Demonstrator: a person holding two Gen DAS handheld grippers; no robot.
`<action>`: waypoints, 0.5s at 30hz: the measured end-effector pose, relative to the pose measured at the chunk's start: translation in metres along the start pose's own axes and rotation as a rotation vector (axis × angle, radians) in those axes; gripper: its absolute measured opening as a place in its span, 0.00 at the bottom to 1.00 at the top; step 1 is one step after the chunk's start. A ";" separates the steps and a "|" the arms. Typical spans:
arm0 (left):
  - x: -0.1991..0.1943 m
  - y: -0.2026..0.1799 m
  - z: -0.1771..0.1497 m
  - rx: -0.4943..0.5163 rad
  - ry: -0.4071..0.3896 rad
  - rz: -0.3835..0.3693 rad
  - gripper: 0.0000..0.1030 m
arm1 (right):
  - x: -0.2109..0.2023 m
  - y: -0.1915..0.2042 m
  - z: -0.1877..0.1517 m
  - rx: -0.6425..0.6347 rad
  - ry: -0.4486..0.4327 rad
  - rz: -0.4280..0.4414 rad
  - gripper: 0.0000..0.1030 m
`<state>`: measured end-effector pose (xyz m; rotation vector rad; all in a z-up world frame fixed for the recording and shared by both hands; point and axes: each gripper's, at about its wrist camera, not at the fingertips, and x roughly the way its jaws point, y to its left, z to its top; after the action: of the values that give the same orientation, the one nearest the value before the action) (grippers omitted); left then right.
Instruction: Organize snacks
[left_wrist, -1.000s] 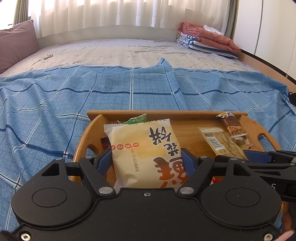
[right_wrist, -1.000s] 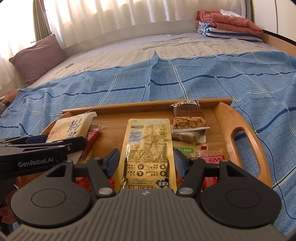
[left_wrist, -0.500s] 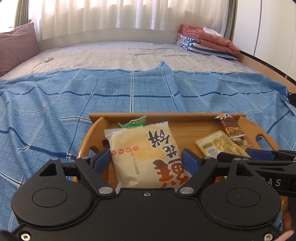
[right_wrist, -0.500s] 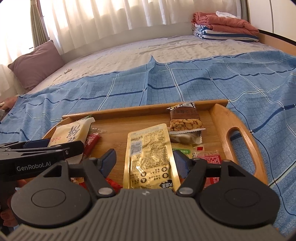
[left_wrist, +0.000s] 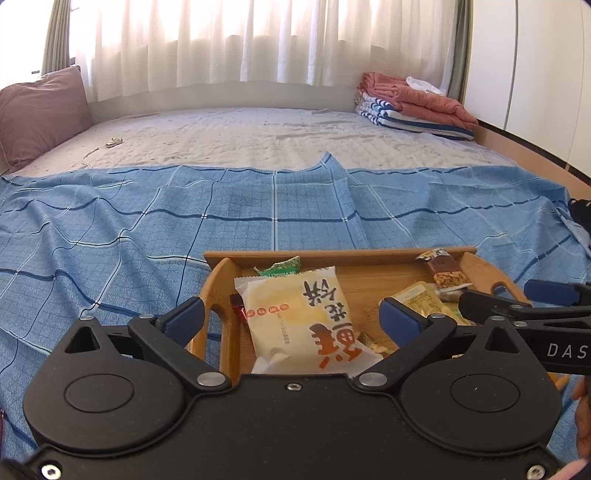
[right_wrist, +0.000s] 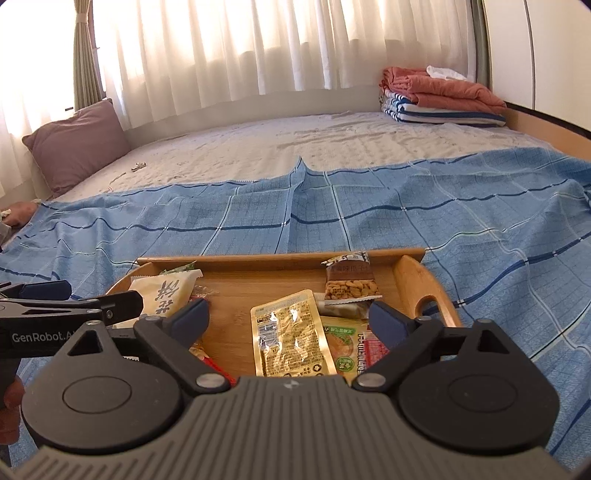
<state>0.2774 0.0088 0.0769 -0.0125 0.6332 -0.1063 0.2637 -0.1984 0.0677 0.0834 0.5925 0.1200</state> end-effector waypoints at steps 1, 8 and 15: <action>-0.005 0.000 -0.001 0.002 0.001 -0.004 0.98 | -0.005 0.002 0.000 -0.014 -0.009 -0.007 1.00; -0.042 -0.002 -0.014 0.032 -0.008 0.002 0.99 | -0.036 0.006 -0.004 -0.055 -0.031 -0.015 1.00; -0.078 0.003 -0.034 0.026 -0.011 -0.003 0.99 | -0.068 0.003 -0.012 -0.015 -0.065 -0.002 1.00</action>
<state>0.1949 0.0209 0.0958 0.0116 0.6205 -0.1172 0.2004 -0.2042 0.0954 0.0716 0.5264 0.1196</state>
